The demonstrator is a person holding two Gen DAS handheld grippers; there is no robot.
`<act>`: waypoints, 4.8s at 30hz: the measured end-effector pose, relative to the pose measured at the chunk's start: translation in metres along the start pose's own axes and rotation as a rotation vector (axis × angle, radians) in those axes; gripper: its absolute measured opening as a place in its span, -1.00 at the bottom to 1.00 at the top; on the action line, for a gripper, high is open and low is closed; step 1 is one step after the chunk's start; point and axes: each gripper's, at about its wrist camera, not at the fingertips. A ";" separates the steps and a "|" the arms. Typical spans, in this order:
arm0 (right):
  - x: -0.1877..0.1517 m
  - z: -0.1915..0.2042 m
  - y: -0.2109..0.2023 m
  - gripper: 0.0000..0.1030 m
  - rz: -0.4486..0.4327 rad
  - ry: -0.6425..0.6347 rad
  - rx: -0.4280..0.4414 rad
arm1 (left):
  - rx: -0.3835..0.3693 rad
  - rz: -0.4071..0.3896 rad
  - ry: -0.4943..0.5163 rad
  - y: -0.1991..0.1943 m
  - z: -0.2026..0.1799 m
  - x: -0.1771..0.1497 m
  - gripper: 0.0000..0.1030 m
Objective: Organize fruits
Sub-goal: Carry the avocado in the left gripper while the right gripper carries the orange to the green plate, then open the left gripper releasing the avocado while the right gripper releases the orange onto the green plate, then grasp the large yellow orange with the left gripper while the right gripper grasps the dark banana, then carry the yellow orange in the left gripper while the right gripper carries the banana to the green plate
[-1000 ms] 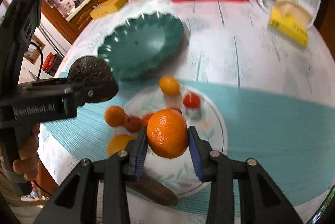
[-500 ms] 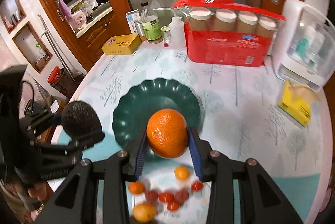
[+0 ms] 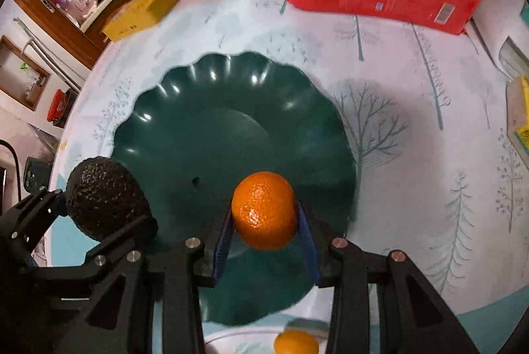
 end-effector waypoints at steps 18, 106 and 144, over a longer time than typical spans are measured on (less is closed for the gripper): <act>0.014 0.002 -0.004 -0.11 -0.045 -0.059 0.043 | 0.008 -0.064 -0.045 -0.006 0.015 0.010 0.99; -0.262 0.025 -0.151 -0.26 -0.069 -0.620 0.252 | -0.244 0.058 0.103 -0.101 -0.082 -0.163 0.90; -0.150 0.023 -0.256 -0.33 -0.328 -0.284 -0.001 | -0.207 -0.267 0.077 -0.228 -0.003 -0.049 -0.11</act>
Point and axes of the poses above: each gripper's, at about its wrist camera, not at the fingertips, and y roughly the way its jaws point, z to its left, x to its top, and after that the axes turned 15 degrees about -z, right-handed
